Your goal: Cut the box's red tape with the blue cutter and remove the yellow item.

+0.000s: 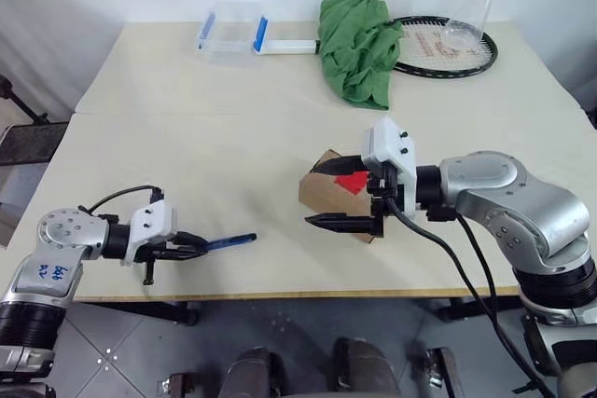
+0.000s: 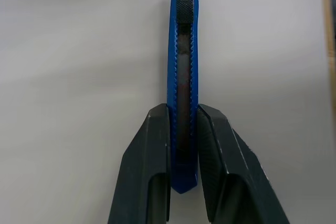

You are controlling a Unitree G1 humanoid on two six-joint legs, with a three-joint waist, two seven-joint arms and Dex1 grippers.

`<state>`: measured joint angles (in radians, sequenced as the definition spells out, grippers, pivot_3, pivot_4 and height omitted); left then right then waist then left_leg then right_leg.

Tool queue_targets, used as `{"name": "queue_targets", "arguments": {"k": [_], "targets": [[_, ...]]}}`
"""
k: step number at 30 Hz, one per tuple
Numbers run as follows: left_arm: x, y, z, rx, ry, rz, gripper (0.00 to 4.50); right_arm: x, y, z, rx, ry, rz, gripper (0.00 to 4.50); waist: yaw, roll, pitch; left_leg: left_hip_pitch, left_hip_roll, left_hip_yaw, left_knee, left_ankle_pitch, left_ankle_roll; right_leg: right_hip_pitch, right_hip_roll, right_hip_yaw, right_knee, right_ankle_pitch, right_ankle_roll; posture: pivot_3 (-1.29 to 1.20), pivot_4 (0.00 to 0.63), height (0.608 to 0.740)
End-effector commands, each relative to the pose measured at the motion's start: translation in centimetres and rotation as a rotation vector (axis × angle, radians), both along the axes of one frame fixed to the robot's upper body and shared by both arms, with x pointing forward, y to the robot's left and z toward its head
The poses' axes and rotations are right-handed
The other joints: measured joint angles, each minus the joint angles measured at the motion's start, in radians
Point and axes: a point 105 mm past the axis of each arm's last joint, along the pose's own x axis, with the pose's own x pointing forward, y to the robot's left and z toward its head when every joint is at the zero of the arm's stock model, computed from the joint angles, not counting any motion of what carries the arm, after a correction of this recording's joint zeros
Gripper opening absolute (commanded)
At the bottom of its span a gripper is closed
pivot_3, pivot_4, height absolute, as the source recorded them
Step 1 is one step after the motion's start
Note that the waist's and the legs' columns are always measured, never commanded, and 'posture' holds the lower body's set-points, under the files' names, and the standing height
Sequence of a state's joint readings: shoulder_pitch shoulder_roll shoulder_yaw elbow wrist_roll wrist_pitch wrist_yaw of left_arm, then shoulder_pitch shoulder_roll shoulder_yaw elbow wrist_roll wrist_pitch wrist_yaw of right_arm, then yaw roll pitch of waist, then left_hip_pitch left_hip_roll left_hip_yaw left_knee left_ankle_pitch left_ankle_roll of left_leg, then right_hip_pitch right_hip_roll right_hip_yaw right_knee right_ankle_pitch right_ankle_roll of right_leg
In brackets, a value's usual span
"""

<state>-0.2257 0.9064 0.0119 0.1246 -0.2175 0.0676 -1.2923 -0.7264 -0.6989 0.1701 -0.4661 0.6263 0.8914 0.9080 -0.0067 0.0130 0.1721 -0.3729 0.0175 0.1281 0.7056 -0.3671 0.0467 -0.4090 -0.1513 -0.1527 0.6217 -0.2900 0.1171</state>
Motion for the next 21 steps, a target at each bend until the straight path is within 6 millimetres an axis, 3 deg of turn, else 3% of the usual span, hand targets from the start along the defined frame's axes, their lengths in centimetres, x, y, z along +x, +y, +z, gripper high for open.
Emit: {"name": "queue_targets", "arguments": {"k": [1,3,6,10,17,21], "targets": [[-2.0,-1.4,-2.2,0.013,0.135,-0.069,0.42,-0.9,0.9,-1.1,-0.106,-0.005,0.044,4.50,-0.001,0.000,0.000,0.001,0.000,0.000,-0.001,0.000,0.000,0.000,0.000,0.000,0.000,0.000,0.000,0.00,0.150,0.740],[-1.9,-2.0,-2.0,0.017,0.130,-0.076,0.42,-1.1,1.5,-2.7,-0.183,-0.009,0.067,4.50,0.003,0.000,0.000,0.001,0.000,0.000,-0.001,0.000,0.000,0.000,0.000,0.000,0.000,0.000,0.000,0.00,0.150,0.740],[-2.2,-3.2,-1.8,0.024,0.153,-0.079,0.41,-0.9,3.5,-4.8,-0.265,-0.058,0.107,3.94,0.002,0.000,0.000,0.000,-0.001,0.000,-0.001,0.000,0.000,0.000,-0.001,0.000,0.000,0.000,0.000,0.00,0.150,0.740],[-2.4,-3.8,-2.0,0.054,0.150,-0.079,0.41,-0.6,4.9,-7.0,-0.369,-0.169,0.202,2.59,0.005,0.000,0.000,0.000,-0.001,0.001,-0.001,0.000,0.000,0.000,-0.001,0.000,-0.001,0.000,0.000,0.00,0.150,0.740],[-2.9,-4.1,-2.5,0.105,0.139,-0.096,0.41,-0.4,5.8,-8.8,-0.424,-0.206,0.282,0.12,0.005,0.000,0.000,0.001,-0.001,0.001,-0.001,0.000,0.000,0.000,0.000,0.000,-0.001,0.000,0.000,0.00,0.150,0.740],[-3.3,-4.4,-2.7,0.104,0.155,-0.085,0.41,-0.4,6.4,-9.6,-0.426,-0.198,0.306,0.05,0.005,0.000,0.000,0.001,-0.001,0.001,-0.001,0.000,0.000,0.001,0.000,0.000,-0.001,0.000,0.000,0.00,0.150,0.740]]}}
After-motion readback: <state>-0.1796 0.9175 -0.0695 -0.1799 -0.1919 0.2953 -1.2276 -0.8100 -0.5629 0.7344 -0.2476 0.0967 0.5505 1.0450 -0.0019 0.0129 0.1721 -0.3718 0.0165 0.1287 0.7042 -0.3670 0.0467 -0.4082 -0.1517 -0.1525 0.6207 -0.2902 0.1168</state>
